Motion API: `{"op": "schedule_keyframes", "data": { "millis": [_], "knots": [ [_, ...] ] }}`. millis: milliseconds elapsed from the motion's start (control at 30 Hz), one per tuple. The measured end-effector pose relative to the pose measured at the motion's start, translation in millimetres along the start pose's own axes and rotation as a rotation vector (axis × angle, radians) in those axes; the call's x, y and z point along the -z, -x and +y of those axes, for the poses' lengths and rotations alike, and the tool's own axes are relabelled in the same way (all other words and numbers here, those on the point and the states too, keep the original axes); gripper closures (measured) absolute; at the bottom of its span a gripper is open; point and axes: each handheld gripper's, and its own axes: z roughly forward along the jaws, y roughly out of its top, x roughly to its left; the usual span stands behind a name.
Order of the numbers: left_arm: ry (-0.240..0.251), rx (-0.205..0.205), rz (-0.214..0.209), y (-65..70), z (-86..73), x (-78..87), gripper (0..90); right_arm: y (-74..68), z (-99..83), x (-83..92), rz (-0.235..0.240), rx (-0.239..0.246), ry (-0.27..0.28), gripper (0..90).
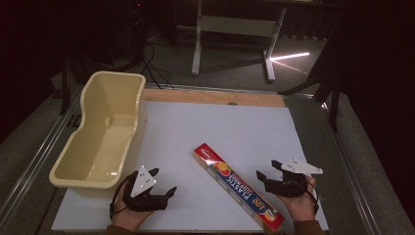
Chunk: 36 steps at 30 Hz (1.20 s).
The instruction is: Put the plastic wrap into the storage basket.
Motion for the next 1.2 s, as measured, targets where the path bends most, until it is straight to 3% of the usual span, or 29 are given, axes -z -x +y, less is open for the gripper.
{"op": "schedule_keyframes", "data": {
  "millis": [100,400,567,667,700,967,1200],
  "knots": [
    [-0.001,0.001,0.001,-0.1,-0.4,0.1,18.2,-13.5,7.5,-4.1,0.017,0.036,-0.040,30.4],
    [-0.011,0.005,-0.001,-0.4,-1.0,-1.2,18.2,-35.1,26.5,-17.3,0.071,0.116,-0.128,27.5],
    [-0.017,0.001,-0.002,0.7,-1.5,-2.1,18.3,-53.7,42.9,-29.1,0.090,0.191,-0.226,26.1],
    [-0.018,0.002,-0.003,0.7,-1.6,-2.1,18.4,-58.3,46.9,-34.2,0.092,0.203,-0.266,25.7],
    [-0.018,0.005,-0.003,0.6,-1.7,-2.1,18.3,-62.6,50.3,-40.2,0.106,0.222,-0.317,24.0],
    [-0.011,0.004,-0.005,2.5,-1.7,-1.3,18.5,-73.1,57.4,-63.3,0.119,0.261,-0.443,17.9],
    [-0.010,0.003,-0.013,4.3,-2.0,-2.2,18.5,-78.1,55.5,-79.7,0.120,0.290,-0.498,17.7]
  ]
}}
